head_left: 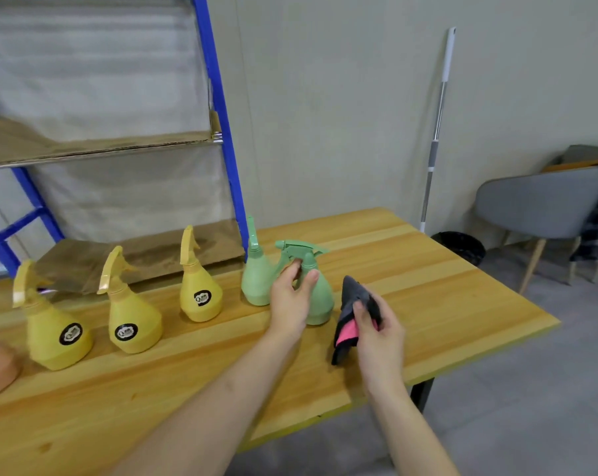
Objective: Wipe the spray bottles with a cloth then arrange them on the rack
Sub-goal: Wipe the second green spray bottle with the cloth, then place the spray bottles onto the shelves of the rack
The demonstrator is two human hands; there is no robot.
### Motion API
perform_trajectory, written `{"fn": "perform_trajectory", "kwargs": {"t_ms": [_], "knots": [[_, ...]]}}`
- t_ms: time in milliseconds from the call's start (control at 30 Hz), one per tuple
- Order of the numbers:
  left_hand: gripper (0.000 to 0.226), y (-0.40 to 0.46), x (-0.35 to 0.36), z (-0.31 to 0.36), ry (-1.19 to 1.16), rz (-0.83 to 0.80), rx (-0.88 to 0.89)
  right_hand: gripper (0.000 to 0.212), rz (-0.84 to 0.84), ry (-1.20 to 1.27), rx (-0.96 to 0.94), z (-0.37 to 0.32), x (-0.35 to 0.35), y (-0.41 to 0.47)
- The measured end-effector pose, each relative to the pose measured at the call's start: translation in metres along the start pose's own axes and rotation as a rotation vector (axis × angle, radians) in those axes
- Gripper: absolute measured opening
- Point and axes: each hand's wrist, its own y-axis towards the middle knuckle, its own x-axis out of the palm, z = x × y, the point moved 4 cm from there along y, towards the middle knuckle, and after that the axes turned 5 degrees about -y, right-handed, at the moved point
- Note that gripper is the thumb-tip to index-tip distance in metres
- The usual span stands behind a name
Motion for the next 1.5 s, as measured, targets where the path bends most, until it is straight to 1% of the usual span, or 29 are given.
{"fn": "perform_trajectory", "kwargs": {"t_ms": [67, 100, 200, 300, 400, 500, 567, 667, 733, 867, 1033, 1167, 1333, 1500], "knots": [[0.051, 0.009, 0.005, -0.006, 0.051, 0.012, -0.03, 0.028, -0.005, 0.005, 0.004, 0.001, -0.002, 0.008], [0.053, 0.014, 0.008, -0.008, 0.075, 0.006, -0.034, 0.028, -0.007, 0.005, 0.0, 0.002, -0.003, 0.012], [0.058, 0.028, 0.013, -0.014, 0.158, -0.031, -0.03, 0.029, -0.006, -0.011, -0.003, 0.003, -0.004, 0.019], [0.062, 0.044, 0.018, -0.022, 0.247, -0.02, -0.053, 0.029, 0.006, -0.024, 0.01, 0.005, -0.003, 0.022], [0.061, 0.052, 0.022, -0.023, 0.296, -0.021, -0.08, 0.029, 0.016, -0.031, 0.01, 0.004, -0.003, 0.022], [0.055, 0.052, 0.021, -0.021, 0.35, -0.029, -0.072, 0.03, 0.016, -0.035, 0.009, 0.001, -0.004, 0.017], [0.052, 0.045, 0.018, -0.017, 0.374, -0.047, -0.073, 0.029, 0.01, -0.046, 0.006, -0.001, -0.004, 0.013], [0.053, 0.025, 0.009, -0.012, 0.385, -0.089, -0.08, 0.028, -0.006, -0.055, -0.006, -0.005, 0.001, 0.004], [0.048, 0.01, -0.003, -0.007, 0.378, -0.094, -0.061, 0.028, -0.013, -0.053, -0.011, -0.008, 0.006, -0.005], [0.028, -0.02, -0.05, 0.014, 0.393, -0.052, 0.033, 0.028, -0.067, -0.054, -0.03, -0.013, 0.027, -0.028], [0.021, -0.05, -0.133, 0.03, 0.508, 0.003, 0.112, 0.029, -0.2, -0.046, -0.056, -0.017, 0.078, -0.07], [0.019, -0.08, -0.203, 0.03, 0.585, 0.065, 0.088, 0.032, -0.368, -0.076, -0.076, -0.015, 0.133, -0.11], [0.02, -0.106, -0.298, 0.039, 0.668, 0.138, 0.061, 0.037, -0.555, -0.153, -0.146, -0.009, 0.203, -0.165], [0.022, -0.149, -0.395, 0.035, 0.69, 0.244, -0.01, 0.052, -0.768, -0.237, -0.213, 0.003, 0.278, -0.233]]}}
